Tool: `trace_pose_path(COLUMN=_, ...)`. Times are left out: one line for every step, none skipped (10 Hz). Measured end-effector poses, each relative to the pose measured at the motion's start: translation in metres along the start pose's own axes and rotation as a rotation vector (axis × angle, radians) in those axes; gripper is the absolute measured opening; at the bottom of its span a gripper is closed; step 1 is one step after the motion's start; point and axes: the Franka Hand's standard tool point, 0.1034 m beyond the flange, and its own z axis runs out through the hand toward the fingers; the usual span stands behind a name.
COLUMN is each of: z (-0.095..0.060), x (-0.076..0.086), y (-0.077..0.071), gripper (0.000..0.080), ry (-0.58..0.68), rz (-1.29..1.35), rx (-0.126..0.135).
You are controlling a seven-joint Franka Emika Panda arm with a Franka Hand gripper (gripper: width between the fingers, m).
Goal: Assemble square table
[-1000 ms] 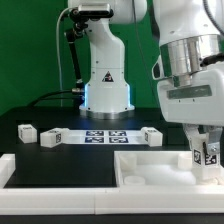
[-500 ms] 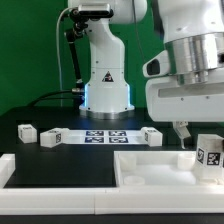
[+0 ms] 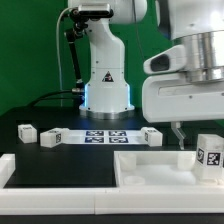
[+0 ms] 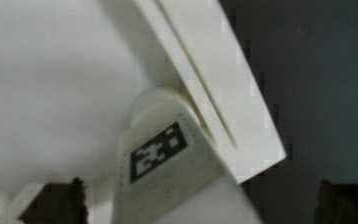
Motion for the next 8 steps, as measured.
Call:
trace_pose_path(z=0.0003, x=0.0, y=0.0011, gripper=0.0649, ry=0.0, rz=0.026, rx=0.002)
trace_pose_path(z=0.0004, x=-0.0002, y=0.0007, gripper=0.064, ry=-0.001, rz=0.047, rx=0.001)
trace_pose_path(z=0.0005, x=-0.0003, y=0.0011, gripper=0.064, ry=-0.001, rz=0.045, rx=0.001)
trace_pose_path(z=0.0007, x=-0.0004, y=0.001, gripper=0.0452, ry=-0.001, rz=0.064, rx=0.002)
trace_pose_path(z=0.0009, x=-0.0007, y=0.0007, gripper=0.0452, ry=-0.002, rz=0.149, rx=0.004)
trace_pose_path(z=0.002, x=-0.0013, y=0.0041, gripper=0.0292, ry=-0.004, rz=0.234, rx=-0.001)
trace_pose_path(z=0.0021, x=-0.0012, y=0.0046, gripper=0.0293, ry=-0.004, rz=0.298, rx=-0.002)
trace_pose_path(z=0.0026, x=0.0, y=0.0064, gripper=0.0293, ry=-0.004, rz=0.381, rx=0.001)
